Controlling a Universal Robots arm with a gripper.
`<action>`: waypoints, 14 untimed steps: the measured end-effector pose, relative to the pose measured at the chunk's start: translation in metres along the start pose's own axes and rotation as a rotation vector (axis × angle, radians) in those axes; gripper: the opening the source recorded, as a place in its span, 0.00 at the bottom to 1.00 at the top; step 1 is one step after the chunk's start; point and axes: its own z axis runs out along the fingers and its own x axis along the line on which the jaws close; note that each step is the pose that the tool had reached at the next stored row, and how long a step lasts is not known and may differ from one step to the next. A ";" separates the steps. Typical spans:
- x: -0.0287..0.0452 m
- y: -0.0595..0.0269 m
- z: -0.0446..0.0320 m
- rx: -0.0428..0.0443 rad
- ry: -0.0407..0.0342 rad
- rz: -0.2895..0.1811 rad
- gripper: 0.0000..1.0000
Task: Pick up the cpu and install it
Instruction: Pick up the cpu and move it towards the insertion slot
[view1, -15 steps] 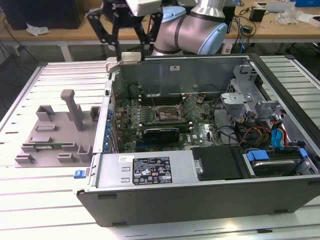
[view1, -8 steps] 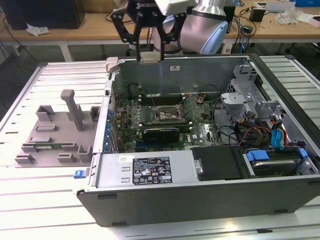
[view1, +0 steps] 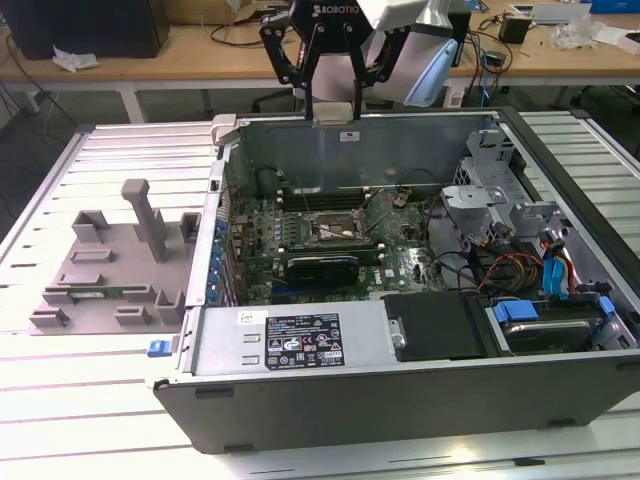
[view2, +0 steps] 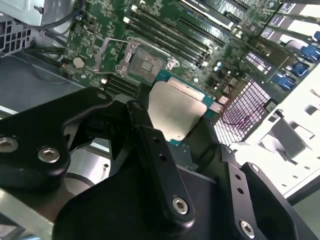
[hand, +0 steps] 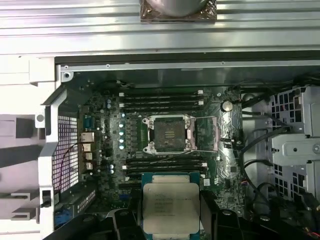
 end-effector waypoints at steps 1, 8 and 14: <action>-0.0001 0.0001 0.0001 -0.0001 -0.0001 0.000 0.54; 0.0001 -0.0006 0.0137 0.0000 0.0011 0.000 0.54; 0.0003 -0.0014 0.0321 0.0002 0.0045 0.000 0.54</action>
